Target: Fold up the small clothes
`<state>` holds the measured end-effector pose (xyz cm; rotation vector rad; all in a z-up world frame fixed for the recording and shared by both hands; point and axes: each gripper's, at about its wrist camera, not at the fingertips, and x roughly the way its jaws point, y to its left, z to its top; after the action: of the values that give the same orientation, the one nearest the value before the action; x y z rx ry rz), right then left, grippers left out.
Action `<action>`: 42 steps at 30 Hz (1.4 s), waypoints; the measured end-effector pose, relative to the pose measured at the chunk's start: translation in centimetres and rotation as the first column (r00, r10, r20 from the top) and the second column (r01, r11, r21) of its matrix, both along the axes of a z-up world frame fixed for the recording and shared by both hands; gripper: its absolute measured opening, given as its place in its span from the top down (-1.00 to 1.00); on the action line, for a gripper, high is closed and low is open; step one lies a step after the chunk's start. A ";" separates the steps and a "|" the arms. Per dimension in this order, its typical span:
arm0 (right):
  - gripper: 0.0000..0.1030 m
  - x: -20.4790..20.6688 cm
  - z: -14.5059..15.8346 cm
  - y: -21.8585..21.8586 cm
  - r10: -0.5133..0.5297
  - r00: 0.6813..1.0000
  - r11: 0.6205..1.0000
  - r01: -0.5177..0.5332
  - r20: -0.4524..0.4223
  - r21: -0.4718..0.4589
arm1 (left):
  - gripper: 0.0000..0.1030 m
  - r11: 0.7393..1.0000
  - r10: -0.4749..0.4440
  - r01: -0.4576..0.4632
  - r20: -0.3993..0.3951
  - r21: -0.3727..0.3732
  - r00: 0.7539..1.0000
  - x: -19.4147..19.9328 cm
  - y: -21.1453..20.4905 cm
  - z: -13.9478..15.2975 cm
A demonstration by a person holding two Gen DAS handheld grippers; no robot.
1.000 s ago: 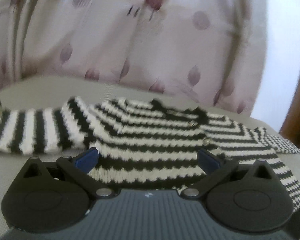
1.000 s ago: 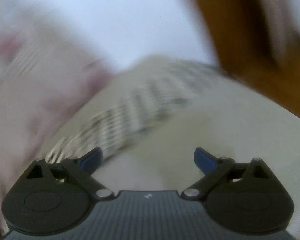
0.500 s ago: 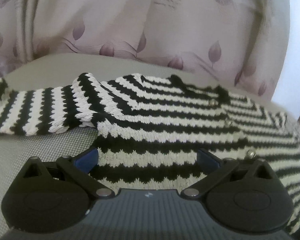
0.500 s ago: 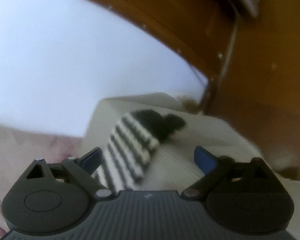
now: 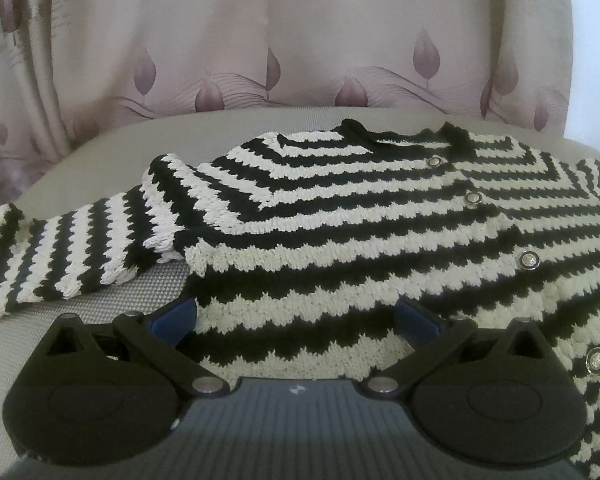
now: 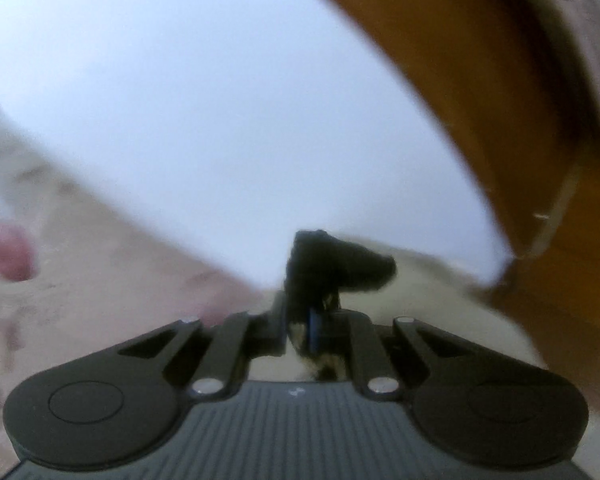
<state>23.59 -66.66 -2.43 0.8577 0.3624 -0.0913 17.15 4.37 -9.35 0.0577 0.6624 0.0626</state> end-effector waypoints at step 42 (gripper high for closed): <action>-0.56 -6.0 -0.5 57.6 0.858 0.504 0.396 -0.777 -0.105 -0.490 | -1.00 0.835 0.388 -0.315 0.078 -0.451 0.918 -10.8 25.8 4.1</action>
<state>17.64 -9.04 -2.92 0.0870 0.5505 0.8191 6.31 30.16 -5.26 -0.4985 0.4992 0.2750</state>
